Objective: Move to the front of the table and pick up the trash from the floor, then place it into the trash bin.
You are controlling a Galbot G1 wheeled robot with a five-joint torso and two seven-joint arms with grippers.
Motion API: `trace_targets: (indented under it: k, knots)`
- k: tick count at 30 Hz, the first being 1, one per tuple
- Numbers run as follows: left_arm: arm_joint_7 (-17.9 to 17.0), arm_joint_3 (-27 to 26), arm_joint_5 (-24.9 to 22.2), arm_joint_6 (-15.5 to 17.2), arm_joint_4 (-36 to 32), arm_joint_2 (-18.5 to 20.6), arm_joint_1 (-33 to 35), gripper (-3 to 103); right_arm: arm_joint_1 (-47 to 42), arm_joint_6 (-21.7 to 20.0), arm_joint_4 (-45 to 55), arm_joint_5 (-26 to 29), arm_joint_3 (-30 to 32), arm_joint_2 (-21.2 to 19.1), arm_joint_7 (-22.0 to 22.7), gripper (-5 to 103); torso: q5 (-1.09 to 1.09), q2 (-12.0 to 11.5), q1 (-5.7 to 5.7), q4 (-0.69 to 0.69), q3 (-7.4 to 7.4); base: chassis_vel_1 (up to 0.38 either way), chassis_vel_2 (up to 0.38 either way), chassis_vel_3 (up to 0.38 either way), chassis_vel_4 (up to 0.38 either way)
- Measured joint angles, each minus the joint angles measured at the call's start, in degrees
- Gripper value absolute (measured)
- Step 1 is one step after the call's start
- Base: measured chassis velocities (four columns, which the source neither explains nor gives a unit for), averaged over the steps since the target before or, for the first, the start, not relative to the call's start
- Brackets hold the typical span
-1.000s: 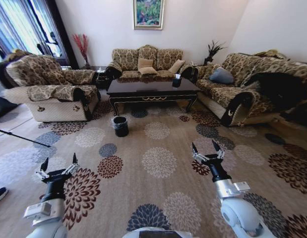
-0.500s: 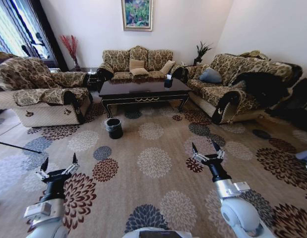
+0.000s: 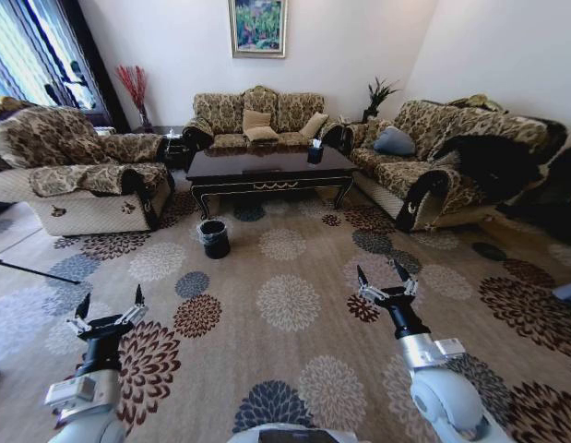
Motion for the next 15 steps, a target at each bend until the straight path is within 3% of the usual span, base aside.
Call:
trace_targets:
  k: [9,15]
  knots:
    - [0.0,0.0,0.0,0.0,0.0,0.0,0.0,100,0.0,0.0,0.0,0.0,0.0,0.0,0.0,100,0.00,-0.1,-0.03,0.00,-0.03,0.000,0.000,0.000,0.000]
    - [0.0,0.0,0.0,0.0,0.0,0.0,0.0,100,0.0,0.0,0.0,0.0,0.0,0.0,0.0,100,0.00,1.1,0.48,0.00,0.63,0.000,0.000,0.000,0.000]
